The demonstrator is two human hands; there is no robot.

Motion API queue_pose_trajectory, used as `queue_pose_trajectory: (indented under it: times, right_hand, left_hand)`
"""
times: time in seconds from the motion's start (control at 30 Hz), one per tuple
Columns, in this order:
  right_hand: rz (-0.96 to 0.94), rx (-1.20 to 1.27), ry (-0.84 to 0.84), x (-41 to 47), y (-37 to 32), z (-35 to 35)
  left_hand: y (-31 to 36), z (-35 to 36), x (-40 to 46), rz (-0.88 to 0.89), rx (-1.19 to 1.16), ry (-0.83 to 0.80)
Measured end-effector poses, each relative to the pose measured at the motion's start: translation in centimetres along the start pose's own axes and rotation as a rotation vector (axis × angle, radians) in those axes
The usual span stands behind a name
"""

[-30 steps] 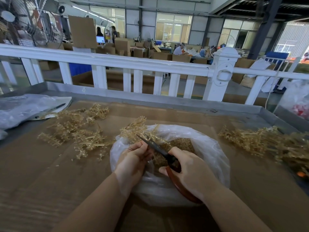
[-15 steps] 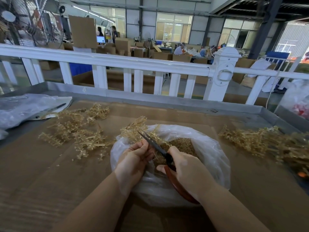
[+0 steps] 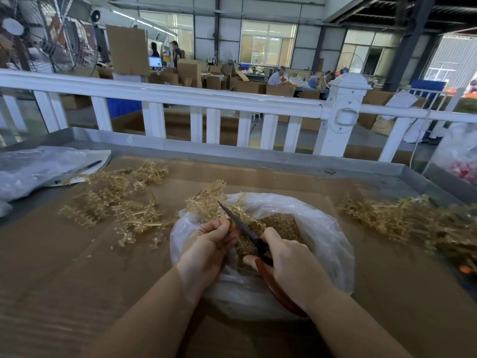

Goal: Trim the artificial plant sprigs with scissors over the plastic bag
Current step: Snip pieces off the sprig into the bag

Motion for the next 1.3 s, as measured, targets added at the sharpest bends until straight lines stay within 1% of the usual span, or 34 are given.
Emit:
queue_pose_trajectory:
  times: [0.13, 0.23, 0.33, 0.47, 0.8, 0.93, 1.13, 1.3]
  right_hand:
    - [0.019, 0.037, 0.027, -0.1, 0.1, 0.0]
    - [0.019, 0.033, 0.033, -0.2, 0.2, 0.0]
    - [0.018, 0.042, 0.04, -0.3, 0.3, 0.1]
    - [0.016, 0.047, 0.06, -0.4, 0.5, 0.2]
    - [0.032, 0.066, 0.041, -0.7, 0.6, 0.1]
    - [0.05, 0.085, 0.044, -0.6, 0.8, 0.1]
    - [0.07, 0.102, 0.033, -0.5, 1.2, 0.3]
    - [0.078, 0.12, 0.016, -0.3, 1.4, 0.5]
  left_hand:
    - [0.0, 0.1, -0.1, 0.01, 0.027, -0.007]
    - [0.1, 0.0, -0.2, 0.019, 0.005, 0.025]
    - [0.2, 0.2, -0.3, 0.052, -0.027, 0.037]
    - [0.2, 0.2, -0.3, 0.092, -0.014, 0.058]
    - [0.4, 0.4, -0.7, 0.063, 0.037, 0.029]
    - [-0.1, 0.6, -0.8, 0.042, 0.094, -0.006]
    - [0.0, 1.0, -0.9, 0.052, 0.106, -0.047]
    - [-0.2, 0.8, -0.8, 0.024, 0.121, -0.039]
Point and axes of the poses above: each hand's wrist, its own x-axis towards the middle knuckle, its own z-axis out of the palm, y = z × x, the point moved 6 cm from there along x, towards the middle knuckle, and after that the axes turned 10 degrees about -y, right-handed, at the moved point
